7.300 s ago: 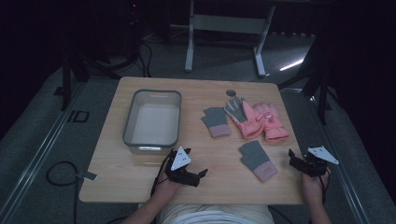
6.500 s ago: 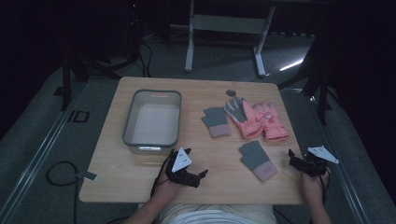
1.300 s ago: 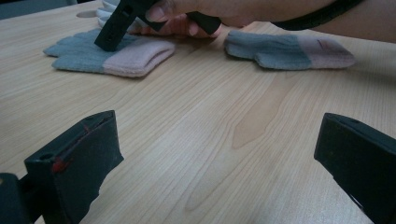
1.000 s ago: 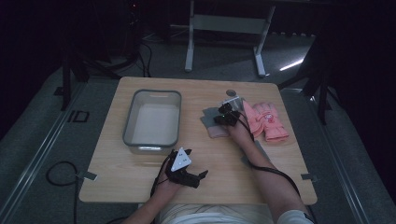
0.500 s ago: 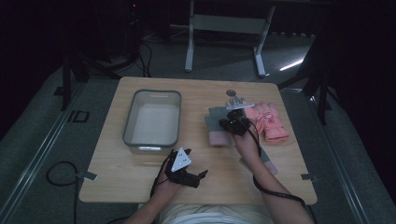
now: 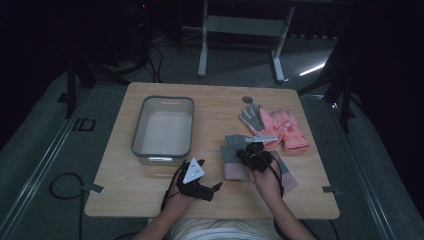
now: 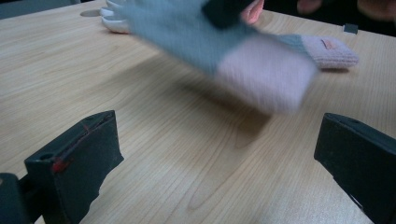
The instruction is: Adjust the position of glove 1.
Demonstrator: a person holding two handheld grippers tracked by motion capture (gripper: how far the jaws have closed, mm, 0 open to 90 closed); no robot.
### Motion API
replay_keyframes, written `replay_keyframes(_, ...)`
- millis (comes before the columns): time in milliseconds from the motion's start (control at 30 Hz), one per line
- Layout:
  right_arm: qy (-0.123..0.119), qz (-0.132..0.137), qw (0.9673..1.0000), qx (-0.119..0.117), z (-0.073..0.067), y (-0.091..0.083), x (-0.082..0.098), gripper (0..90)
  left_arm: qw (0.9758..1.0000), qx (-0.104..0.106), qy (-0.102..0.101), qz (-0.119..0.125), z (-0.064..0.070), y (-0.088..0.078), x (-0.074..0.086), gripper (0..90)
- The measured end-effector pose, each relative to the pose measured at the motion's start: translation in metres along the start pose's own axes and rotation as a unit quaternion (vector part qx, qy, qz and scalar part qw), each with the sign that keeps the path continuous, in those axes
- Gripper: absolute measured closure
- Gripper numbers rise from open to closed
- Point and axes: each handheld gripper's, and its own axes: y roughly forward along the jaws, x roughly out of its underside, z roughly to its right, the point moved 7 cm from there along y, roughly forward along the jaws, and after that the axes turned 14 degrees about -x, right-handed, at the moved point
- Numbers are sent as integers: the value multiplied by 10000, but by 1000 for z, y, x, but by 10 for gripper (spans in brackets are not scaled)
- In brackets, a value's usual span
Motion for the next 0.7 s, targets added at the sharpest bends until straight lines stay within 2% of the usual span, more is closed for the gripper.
replay_keyframes(33, 73, -79, 9999, 8, 0, 8, 9, 860, 10000, -5, 6, 7, 0, 0, 0, 0)
replay_keyframes(67, 73, -79, 9999, 8, 0, 8, 9, 860, 10000, -1, 1, 5, 0, 0, 0, 0)
replay_keyframes(100, 129, -149, 9998, 24, 0, 15, 17, 860, 10000, 1, -9, 5, 0, 0, 0, 0)
replay_keyframes(267, 259, -175, 9995, -37, -3, 23, 23, 859, 10000, -4, -1, 9, 0, 0, 0, 0)
replay_keyframes(500, 282, -305, 9991, -19, -1, 37, 32, 853, 10000, -21, -4, -6, 0, 0, 0, 0)
replay_keyframes(700, 306, -293, 9991, -67, 1, 43, 34, 815, 10000, -17, 6, -2, 0, 0, 0, 0)
